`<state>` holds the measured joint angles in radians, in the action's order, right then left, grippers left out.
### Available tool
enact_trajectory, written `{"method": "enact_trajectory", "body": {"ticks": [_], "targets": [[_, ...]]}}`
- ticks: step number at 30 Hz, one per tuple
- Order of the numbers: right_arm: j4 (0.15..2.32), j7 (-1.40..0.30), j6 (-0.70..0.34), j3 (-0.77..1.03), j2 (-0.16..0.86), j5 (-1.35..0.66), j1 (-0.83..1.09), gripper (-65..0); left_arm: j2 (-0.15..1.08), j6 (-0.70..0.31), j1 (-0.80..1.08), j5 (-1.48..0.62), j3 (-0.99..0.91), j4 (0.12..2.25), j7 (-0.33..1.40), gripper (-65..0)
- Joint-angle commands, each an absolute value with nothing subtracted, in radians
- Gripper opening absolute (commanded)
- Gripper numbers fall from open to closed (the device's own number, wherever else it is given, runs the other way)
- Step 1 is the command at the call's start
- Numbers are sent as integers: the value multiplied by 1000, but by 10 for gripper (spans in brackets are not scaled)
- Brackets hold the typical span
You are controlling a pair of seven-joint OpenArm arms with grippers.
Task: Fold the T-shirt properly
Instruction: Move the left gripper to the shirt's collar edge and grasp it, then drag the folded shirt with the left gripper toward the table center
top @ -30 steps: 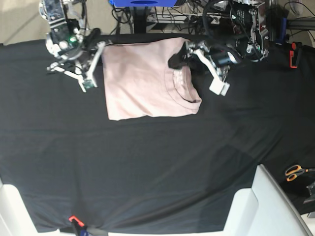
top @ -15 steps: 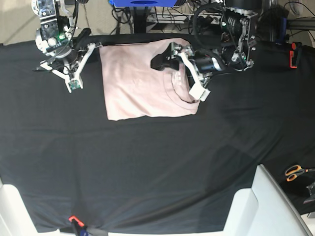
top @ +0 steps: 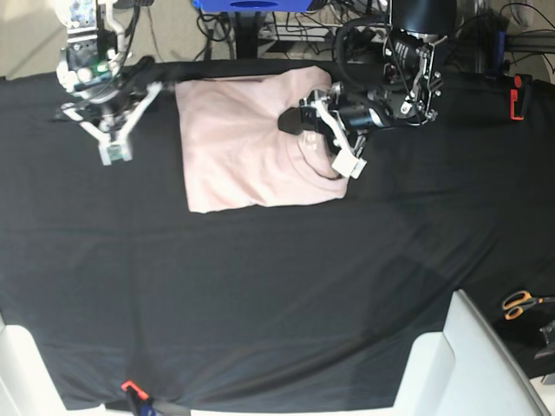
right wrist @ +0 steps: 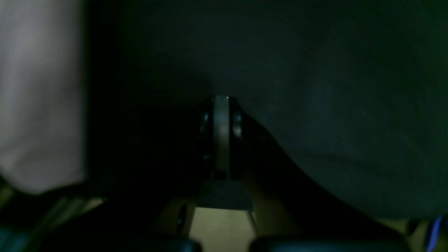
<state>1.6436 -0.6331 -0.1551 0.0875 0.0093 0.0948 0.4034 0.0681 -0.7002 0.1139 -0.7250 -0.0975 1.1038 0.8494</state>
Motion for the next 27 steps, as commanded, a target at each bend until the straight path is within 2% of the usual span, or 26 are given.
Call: {"method": "enact_trajectory", "body": {"ticks": [1, 4, 8, 14, 18, 24, 27], "targets": [[1664, -621, -150, 127, 1, 99, 397, -650, 64, -698, 113, -725, -96, 1104, 852, -650], [1664, -601, -180, 179, -10, 99, 395, -650, 73, -698, 102, -725, -79, 1106, 857, -650], [1658, -564, -254, 249, -31, 99, 397, -650, 124, -698, 94, -725, 42, 1106, 857, -650], [1655, -564, -263, 268, -41, 99, 389, -650, 226, -698, 88, -725, 255, 1244, 852, -650], [1655, -564, -263, 268, -54, 99, 389, -650, 295, -698, -8, -725, 371, 1313, 874, -650], [1661, -564, -263, 268, -62, 99, 395, -650, 341, -599, -196, -725, 518, 1307, 947, -650], [1661, -564, -263, 269, -62, 99, 397, -650, 341, -591, -278, -725, 572, 1283, 970, -650]]}}
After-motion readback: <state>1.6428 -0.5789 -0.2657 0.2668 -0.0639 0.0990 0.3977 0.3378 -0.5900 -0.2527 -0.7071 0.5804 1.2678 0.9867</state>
